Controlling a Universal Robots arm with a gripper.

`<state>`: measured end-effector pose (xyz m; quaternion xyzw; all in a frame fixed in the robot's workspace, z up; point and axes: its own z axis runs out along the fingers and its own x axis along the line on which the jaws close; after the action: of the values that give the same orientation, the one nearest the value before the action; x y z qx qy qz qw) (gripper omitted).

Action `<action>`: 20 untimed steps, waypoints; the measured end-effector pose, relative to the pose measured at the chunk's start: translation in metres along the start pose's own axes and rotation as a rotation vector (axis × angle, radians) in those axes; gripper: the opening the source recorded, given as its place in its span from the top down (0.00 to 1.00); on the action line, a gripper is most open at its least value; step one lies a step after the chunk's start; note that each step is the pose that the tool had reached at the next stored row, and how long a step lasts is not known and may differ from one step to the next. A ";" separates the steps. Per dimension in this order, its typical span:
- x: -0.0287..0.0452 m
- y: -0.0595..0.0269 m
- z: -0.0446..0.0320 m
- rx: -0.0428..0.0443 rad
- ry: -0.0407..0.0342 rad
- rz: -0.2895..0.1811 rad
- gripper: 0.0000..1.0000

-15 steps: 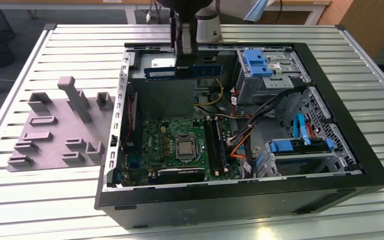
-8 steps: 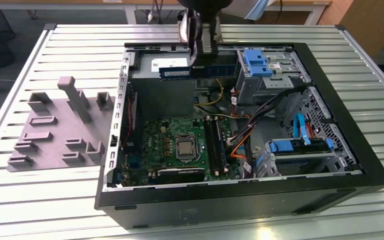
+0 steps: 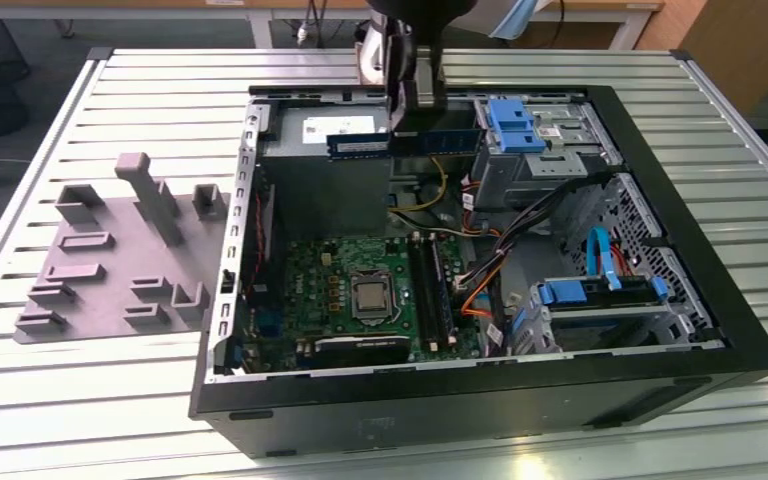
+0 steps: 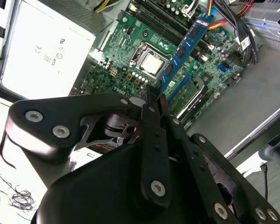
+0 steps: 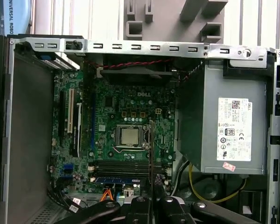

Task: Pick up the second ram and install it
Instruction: 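Pick up the second ram and move it above second insertion slot, then insert the second ram into the second slot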

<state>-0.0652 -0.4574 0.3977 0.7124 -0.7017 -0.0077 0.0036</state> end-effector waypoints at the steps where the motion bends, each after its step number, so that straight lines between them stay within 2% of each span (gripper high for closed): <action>1: 0.0000 -0.0001 0.0000 0.0000 0.0000 0.000 0.86; 4: 0.0001 -0.0036 -0.0001 0.0000 0.0000 0.000 0.86; 14: 0.0001 -0.0038 0.0000 0.0000 0.0000 0.002 0.86; 20: 0.0000 -0.0037 0.0000 0.0001 -0.0003 0.021 0.86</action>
<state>-0.0615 -0.4574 0.3977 0.7051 -0.7091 -0.0077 0.0035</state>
